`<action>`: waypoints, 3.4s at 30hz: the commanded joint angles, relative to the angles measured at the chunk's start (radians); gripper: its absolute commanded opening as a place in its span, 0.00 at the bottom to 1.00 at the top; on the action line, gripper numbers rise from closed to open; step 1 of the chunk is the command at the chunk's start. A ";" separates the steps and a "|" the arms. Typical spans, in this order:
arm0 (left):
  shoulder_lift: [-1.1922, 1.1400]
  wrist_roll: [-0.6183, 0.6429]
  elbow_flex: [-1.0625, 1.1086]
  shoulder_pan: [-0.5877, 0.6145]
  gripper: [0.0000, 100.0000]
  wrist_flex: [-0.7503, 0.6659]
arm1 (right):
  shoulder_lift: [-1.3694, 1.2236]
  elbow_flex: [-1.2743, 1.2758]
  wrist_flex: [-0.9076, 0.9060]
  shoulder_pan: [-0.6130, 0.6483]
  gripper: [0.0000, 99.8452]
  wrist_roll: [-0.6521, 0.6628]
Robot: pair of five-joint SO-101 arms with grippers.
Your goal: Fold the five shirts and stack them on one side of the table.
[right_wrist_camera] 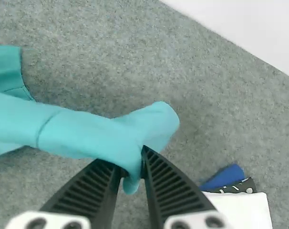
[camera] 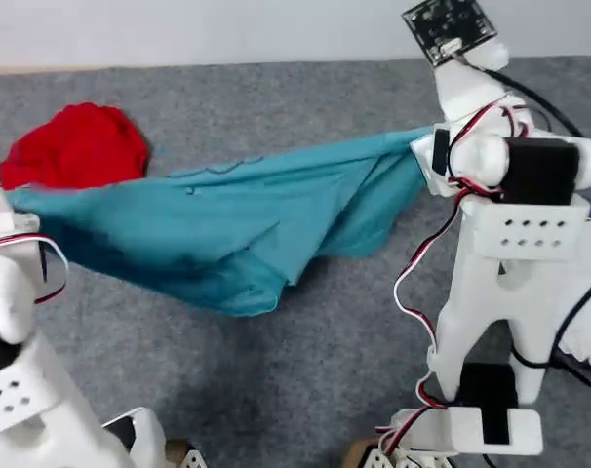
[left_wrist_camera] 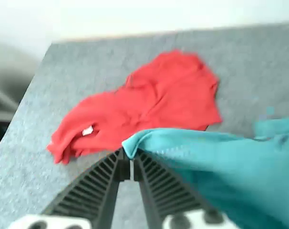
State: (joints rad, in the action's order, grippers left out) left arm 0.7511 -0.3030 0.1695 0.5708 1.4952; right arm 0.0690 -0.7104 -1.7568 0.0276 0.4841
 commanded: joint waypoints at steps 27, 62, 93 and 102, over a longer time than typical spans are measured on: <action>0.028 -0.015 0.338 0.015 0.00 -0.104 | -0.042 -0.242 -0.010 0.415 0.01 0.058; 0.028 -0.060 0.481 0.222 0.01 -0.083 | -0.739 -0.068 0.375 0.496 0.20 -0.009; 0.028 -0.057 0.449 0.089 0.01 -0.040 | -0.691 -0.609 -0.035 0.361 0.01 0.055; 0.028 0.051 0.418 -0.181 0.01 0.002 | -0.562 -0.747 -0.031 0.107 0.01 0.092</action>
State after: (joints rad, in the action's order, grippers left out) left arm 0.7572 -0.2831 0.6160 0.4572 1.4891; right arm -0.6091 -1.3871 -1.7553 0.2117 0.5623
